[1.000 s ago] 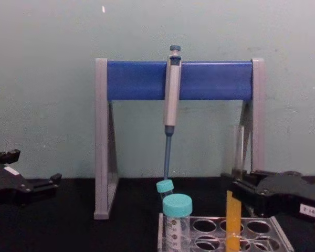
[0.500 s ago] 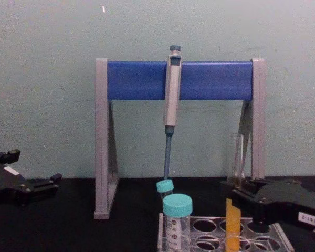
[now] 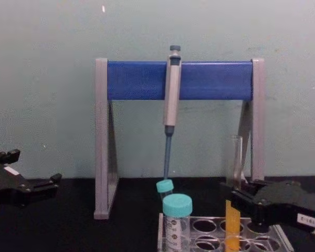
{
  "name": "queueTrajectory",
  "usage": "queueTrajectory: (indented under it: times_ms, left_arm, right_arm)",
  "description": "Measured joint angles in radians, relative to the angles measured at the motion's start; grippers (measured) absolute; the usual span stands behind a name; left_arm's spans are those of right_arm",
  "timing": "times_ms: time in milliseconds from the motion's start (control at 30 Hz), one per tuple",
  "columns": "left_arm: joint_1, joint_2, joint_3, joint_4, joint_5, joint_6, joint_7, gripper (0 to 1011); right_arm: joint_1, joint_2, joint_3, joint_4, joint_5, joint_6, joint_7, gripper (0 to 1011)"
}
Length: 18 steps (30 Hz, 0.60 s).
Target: Pick up the test tube from the test tube rack, shake it, then place it back into the test tube rack.
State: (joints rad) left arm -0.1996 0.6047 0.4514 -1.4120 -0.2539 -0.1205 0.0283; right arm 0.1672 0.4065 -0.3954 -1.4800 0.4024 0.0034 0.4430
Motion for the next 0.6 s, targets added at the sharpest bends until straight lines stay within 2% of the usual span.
queueTrajectory:
  times_ms: [200,233,433,600]
  left_arm:
    - [0.000,0.000,0.000,0.000,0.000,0.000,0.000,1001]
    - [0.000,0.000,0.000,0.000,0.000,0.000,0.000,1001]
    - [0.000,0.000,0.000,0.000,0.000,0.000,0.000,1001]
    - [0.000,0.000,0.000,0.000,0.000,0.000,0.000,1002]
  right_arm:
    - [0.000,0.000,0.000,0.000,0.000,0.000,0.000,251]
    - [0.000,0.001,0.000,-0.001,0.000,0.000,0.000,311]
    - [0.001,0.001,0.000,-0.001,0.000,0.000,0.001,466]
    - [0.001,0.001,0.000,-0.001,0.001,0.000,0.001,657]
